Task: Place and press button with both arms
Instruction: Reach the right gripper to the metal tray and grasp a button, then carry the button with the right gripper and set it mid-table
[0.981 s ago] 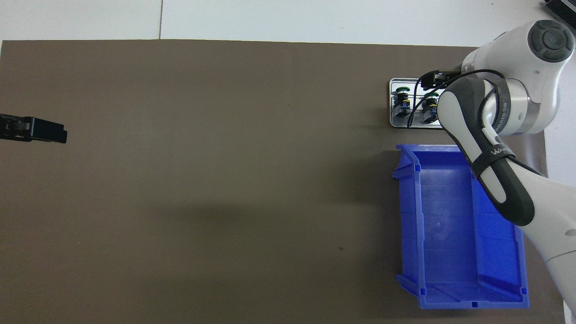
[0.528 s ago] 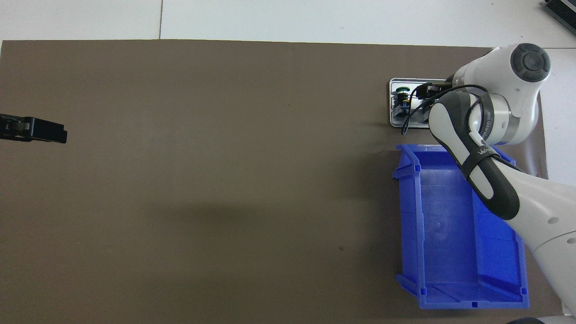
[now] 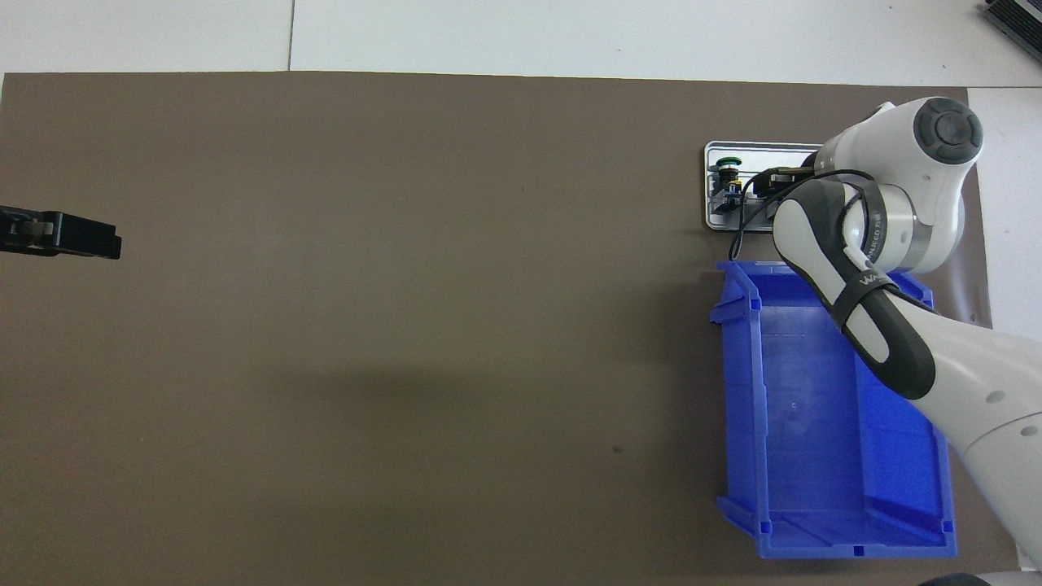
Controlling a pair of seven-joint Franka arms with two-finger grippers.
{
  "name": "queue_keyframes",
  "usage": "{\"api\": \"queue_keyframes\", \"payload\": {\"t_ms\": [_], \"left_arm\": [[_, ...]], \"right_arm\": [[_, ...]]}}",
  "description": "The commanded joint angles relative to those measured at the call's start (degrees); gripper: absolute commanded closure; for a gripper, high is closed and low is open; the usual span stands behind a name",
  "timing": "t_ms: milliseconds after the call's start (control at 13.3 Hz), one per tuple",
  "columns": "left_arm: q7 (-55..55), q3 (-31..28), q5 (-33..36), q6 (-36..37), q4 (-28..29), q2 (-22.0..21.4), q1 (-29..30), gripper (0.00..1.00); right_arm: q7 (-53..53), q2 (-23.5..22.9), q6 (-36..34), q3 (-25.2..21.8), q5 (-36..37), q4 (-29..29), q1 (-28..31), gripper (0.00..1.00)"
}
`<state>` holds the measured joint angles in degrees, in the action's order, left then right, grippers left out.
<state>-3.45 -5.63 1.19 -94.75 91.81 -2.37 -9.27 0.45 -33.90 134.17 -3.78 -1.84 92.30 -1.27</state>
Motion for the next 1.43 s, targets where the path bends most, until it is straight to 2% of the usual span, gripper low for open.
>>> {"api": "queue_keyframes", "payload": {"t_ms": [0, 75, 302, 679, 754, 905, 1132, 1358], "left_arm": [[-0.9, -0.1, -0.2, -0.3, 1.7, -1.6, 0.2, 0.0], [-0.9, -0.1, -0.2, -0.3, 1.7, -1.6, 0.2, 0.0], [-0.9, -0.1, -0.2, -0.3, 1.7, -1.6, 0.2, 0.0], [-0.9, -0.1, -0.2, -0.3, 1.7, -1.6, 0.2, 0.0], [-0.9, -0.1, -0.2, -0.3, 1.7, -1.6, 0.2, 0.0], [-0.9, -0.1, -0.2, -0.3, 1.7, -1.5, 0.2, 0.0], [-0.9, -0.1, -0.2, -0.3, 1.7, -1.5, 0.2, 0.0], [-0.9, -0.1, -0.2, -0.3, 1.7, -1.5, 0.2, 0.0]], "right_arm": [[-2.3, 2.0, 3.3, 0.8, -1.8, 3.1, 0.7, 0.54], [-2.5, 1.8, 4.1, 0.8, -1.8, 3.2, 0.6, 1.0], [-2.3, 1.1, -0.2, 0.7, -0.7, -2.4, 0.0, 1.0], [0.0, 3.2, -17.8, 0.4, 2.8, -15.4, -4.1, 1.0], [1.4, 4.4, -21.8, 0.3, 2.7, -15.9, -6.1, 1.0], [10.7, 5.7, -26.1, -0.2, 3.3, -16.1, -11.3, 1.0], [29.4, 5.8, -25.5, 0.6, 4.4, -16.5, -18.1, 1.0], [39.9, 5.8, -25.2, 0.8, 4.4, -16.5, -23.7, 1.0]]}}
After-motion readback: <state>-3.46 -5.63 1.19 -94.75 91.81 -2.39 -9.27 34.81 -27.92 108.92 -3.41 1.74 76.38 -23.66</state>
